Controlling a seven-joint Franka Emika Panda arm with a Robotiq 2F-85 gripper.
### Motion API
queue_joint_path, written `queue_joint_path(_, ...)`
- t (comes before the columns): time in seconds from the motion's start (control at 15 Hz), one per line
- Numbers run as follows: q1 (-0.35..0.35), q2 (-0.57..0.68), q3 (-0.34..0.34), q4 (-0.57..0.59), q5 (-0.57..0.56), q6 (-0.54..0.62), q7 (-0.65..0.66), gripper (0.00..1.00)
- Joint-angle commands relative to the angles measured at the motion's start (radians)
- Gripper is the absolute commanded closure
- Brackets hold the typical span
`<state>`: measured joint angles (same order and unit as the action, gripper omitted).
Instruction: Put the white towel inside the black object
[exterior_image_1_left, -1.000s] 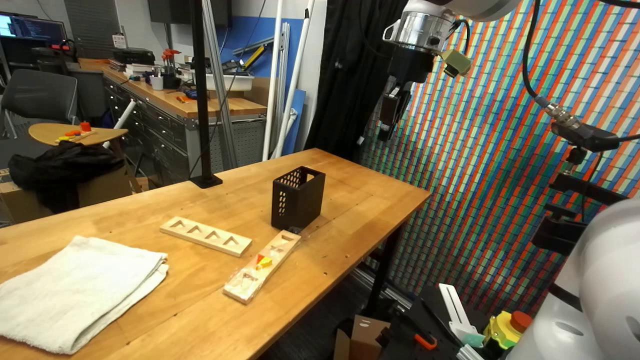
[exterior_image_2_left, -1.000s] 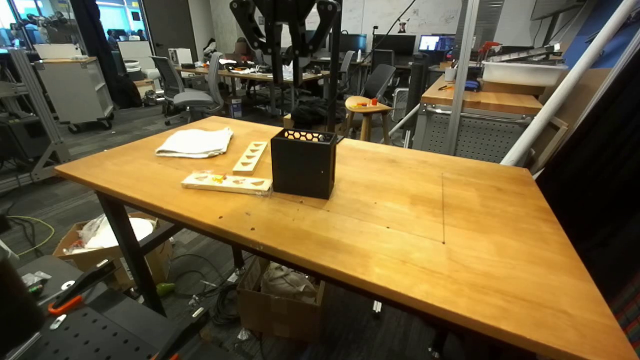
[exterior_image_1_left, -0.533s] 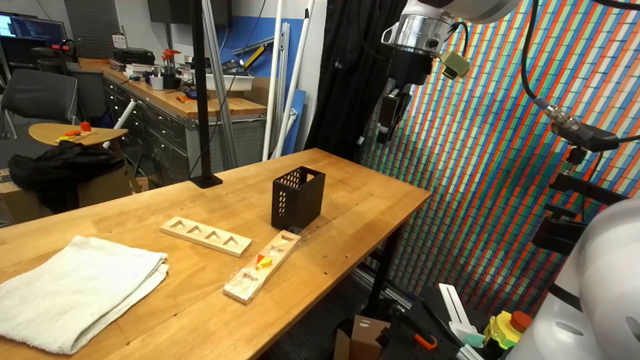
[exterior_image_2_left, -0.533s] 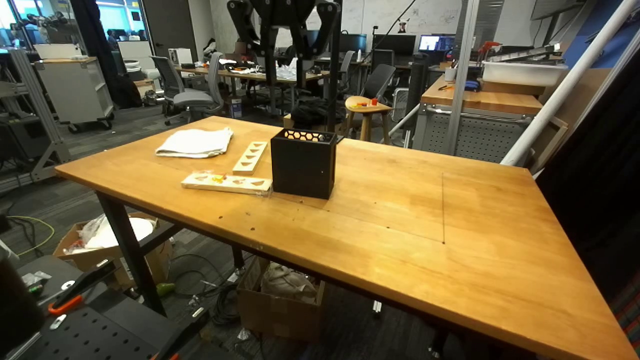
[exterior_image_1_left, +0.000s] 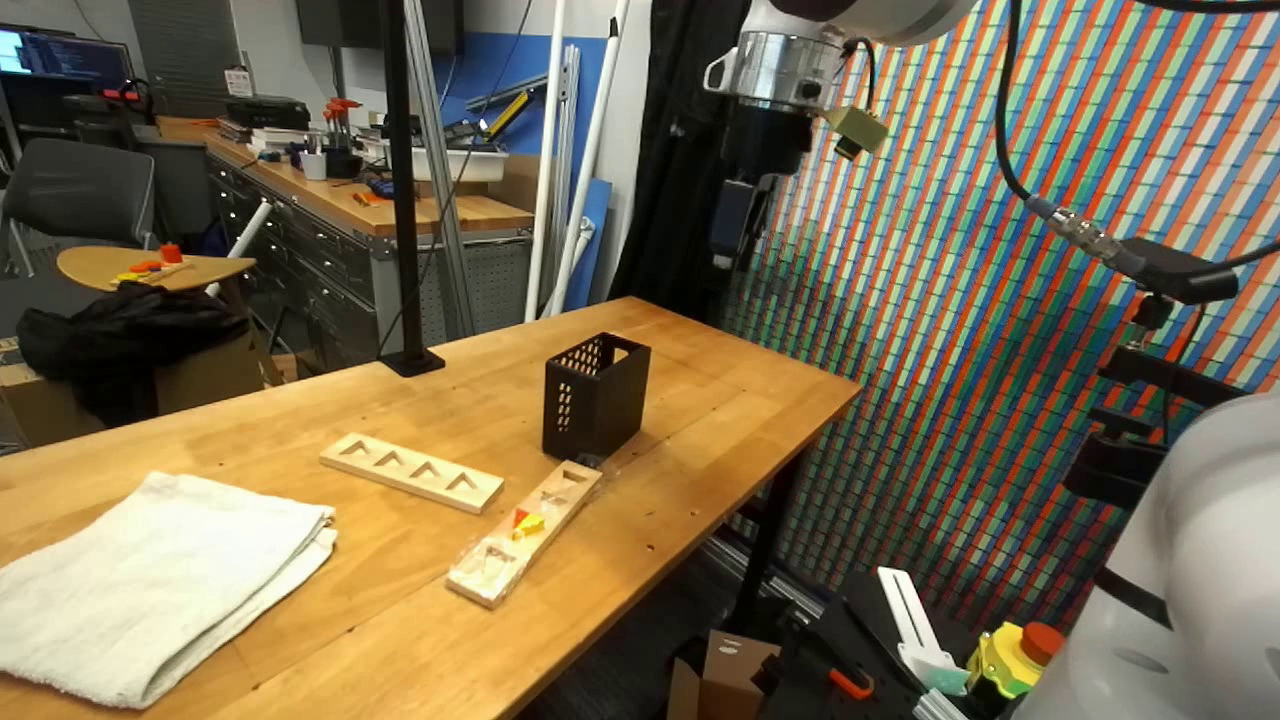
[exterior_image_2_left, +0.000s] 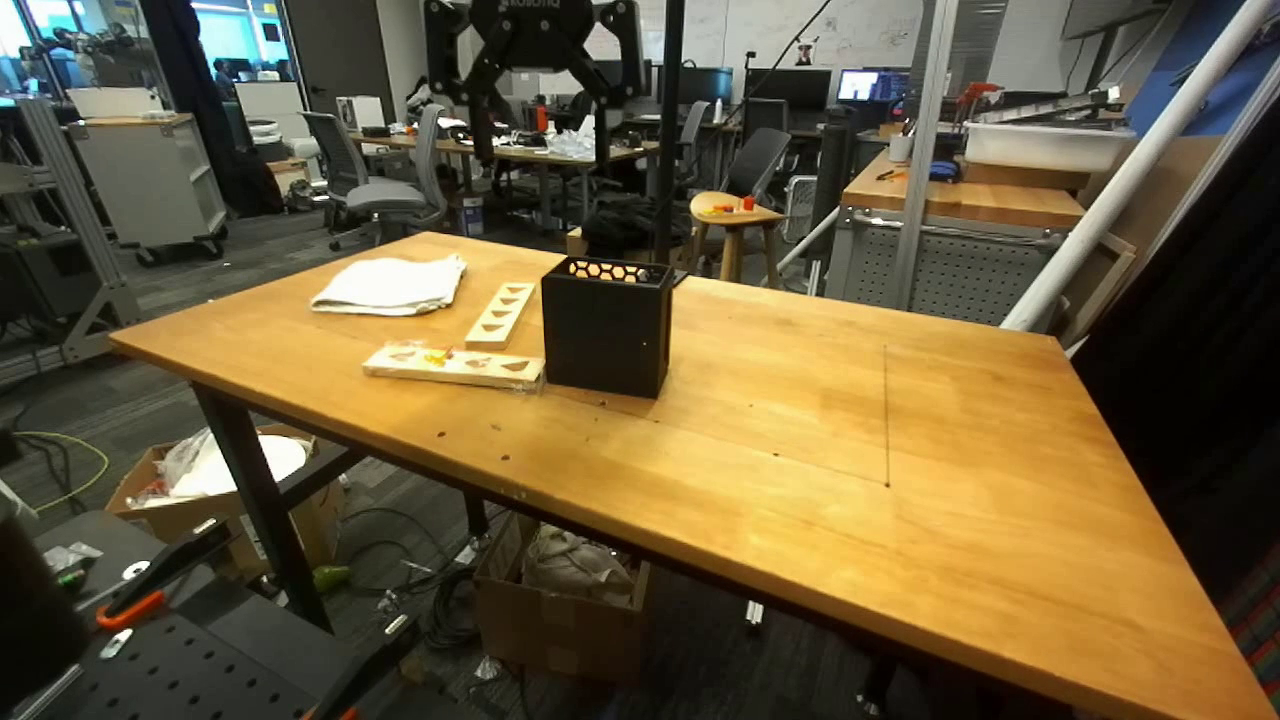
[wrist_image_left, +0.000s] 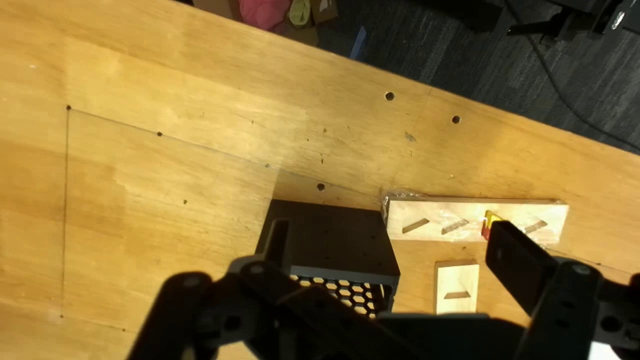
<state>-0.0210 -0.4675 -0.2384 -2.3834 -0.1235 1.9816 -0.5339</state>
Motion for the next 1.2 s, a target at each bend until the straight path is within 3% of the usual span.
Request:
queue_joint_path(0.0,0.049,0.077,0.065,0.072,0.017,0.032,0.0,0.0)
queue_joint_path(0.47,0.13,0.256,0.2,0.214,-0.01,0.064,-0.025,0.0)
queue_joint_path(1.13,0.155,0.506,0.318,0.461,-0.006,0.054,-0.093,0.0)
